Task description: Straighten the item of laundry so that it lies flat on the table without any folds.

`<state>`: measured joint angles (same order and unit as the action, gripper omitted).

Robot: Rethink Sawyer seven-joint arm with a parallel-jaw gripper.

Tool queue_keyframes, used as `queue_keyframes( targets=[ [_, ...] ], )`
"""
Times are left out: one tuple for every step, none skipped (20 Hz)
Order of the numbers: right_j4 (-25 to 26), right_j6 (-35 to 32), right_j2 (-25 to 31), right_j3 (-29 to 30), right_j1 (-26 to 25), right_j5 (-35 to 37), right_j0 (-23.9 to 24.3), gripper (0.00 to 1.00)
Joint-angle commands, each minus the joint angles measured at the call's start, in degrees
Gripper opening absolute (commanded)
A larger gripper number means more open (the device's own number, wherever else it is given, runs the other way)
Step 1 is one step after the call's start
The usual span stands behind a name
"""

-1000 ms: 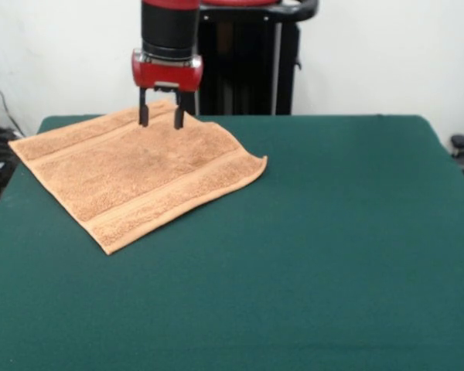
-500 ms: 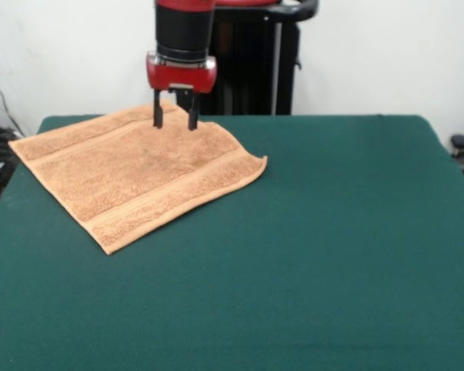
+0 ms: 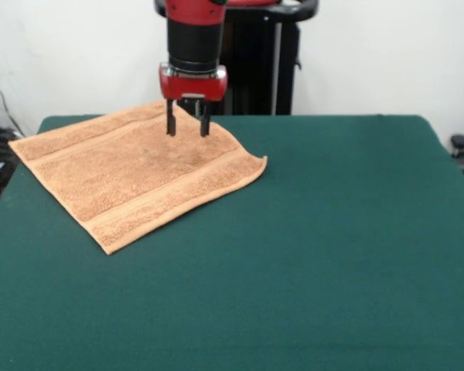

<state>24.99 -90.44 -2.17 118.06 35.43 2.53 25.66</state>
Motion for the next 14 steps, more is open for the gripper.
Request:
queue_keyframes(
  targets=[
    [0.76,-10.36,3.01,1.93,-7.95,-6.83,-0.97,1.00],
    [1.13,-10.29,2.67,1.82,-8.88,-7.86,-0.91,1.00],
    [1.65,-10.17,2.26,1.84,-9.69,-9.00,-0.64,1.00],
    [1.99,-10.01,1.99,1.89,-10.22,-9.73,-0.42,1.00],
    [2.32,-9.88,1.77,2.07,-10.69,-10.34,-0.24,1.00],
    [2.59,-9.74,1.55,2.34,-10.96,-10.78,-0.10,1.00],
    [2.99,-9.55,1.39,2.83,-10.77,-11.06,0.19,1.00],
    [3.27,-9.43,1.18,3.38,-10.55,-11.15,0.32,1.00],
    [3.58,-9.40,0.87,4.06,-10.19,-11.35,0.45,1.00],
    [3.86,-9.36,0.66,4.69,-9.93,-11.39,0.62,1.00],
    [4.11,-9.37,0.40,5.26,-9.76,-11.52,0.69,1.00],
    [4.35,-9.36,0.21,5.79,-9.50,-11.61,0.78,1.00],
    [4.60,-9.41,-0.06,6.25,-9.52,-11.99,0.78,1.00],
    [4.82,-9.36,-0.17,6.67,-9.42,-12.12,0.93,1.00]
  ],
)
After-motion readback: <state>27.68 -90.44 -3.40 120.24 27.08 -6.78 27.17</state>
